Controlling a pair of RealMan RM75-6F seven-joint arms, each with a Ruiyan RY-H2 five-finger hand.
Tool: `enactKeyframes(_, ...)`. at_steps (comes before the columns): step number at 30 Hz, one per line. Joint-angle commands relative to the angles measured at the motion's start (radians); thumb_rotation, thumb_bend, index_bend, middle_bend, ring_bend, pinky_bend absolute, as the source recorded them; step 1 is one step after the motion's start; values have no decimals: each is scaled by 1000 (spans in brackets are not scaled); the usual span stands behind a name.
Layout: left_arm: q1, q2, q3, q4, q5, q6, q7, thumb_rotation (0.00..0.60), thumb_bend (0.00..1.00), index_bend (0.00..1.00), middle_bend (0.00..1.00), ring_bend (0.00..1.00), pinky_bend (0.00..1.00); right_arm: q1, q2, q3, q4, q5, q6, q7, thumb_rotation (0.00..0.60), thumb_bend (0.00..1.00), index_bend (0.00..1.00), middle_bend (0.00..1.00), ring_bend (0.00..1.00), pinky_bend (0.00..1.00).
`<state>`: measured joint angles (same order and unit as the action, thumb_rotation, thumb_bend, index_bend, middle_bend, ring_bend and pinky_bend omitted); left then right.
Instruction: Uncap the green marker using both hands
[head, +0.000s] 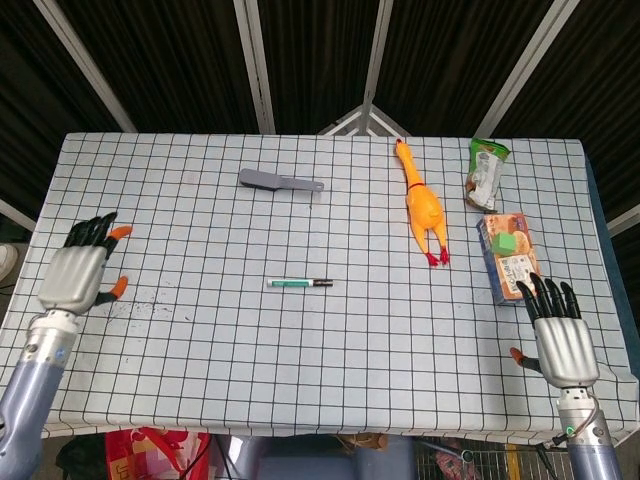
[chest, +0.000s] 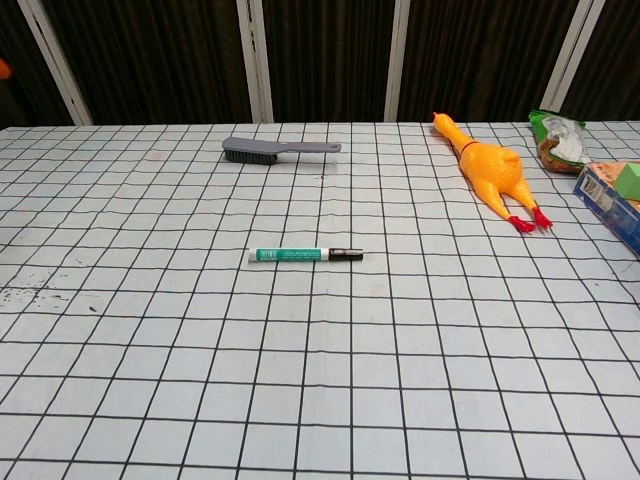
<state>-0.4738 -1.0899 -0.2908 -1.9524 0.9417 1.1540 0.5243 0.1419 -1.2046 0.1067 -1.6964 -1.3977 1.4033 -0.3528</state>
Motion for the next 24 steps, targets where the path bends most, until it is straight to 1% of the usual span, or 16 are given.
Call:
enactKeyframes(1, -107, -126, -64, 82, -102, -34, 16, 600, 483, 208, 0, 0, 0, 9, -5, 6, 1, 15, -10, -12, 600, 109, 120, 0, 45, 36)
enactKeyframes(3, -151, -172, -73, 114, -156, -52, 31, 600, 483, 215, 0, 0, 0, 14, -8, 10, 3, 29, -19, -24, 600, 110, 120, 0, 45, 36)
enactKeyframes(6, -220, -224, -73, 141, -251, -74, 90, 600, 478, 234, 0, 0, 0, 24, -12, 15, 7, 52, -36, -37, 600, 110, 120, 0, 45, 36)
enactKeyframes(10, -301, -278, -72, 143, -362, -48, 191, 600, 472, 300, 0, 0, 0, 37, -20, 21, 15, 74, -55, -47, 600, 110, 120, 0, 45, 36)
enactKeyframes(15, -406, -334, -94, 123, -535, -32, 278, 600, 472, 353, 0, 0, 0, 53, -30, 24, 20, 84, -68, -58, 600, 109, 120, 0, 45, 36)
enactKeyframes(19, -490, -380, -97, 138, -620, -15, 358, 600, 472, 365, 0, 0, 0, 56, -31, 22, 20, 89, -69, -67, 600, 110, 120, 0, 45, 36)
enactKeyframes(22, -567, -443, -86, 184, -693, 7, 431, 600, 473, 362, 0, 0, 0, 55, -30, 21, 22, 97, -68, -66, 600, 109, 120, 0, 45, 36)
enactKeyframes(24, -598, -483, -81, 219, -717, 17, 452, 600, 478, 367, 0, 0, 0, 54, -31, 19, 28, 103, -69, -63, 600, 110, 120, 0, 45, 36)
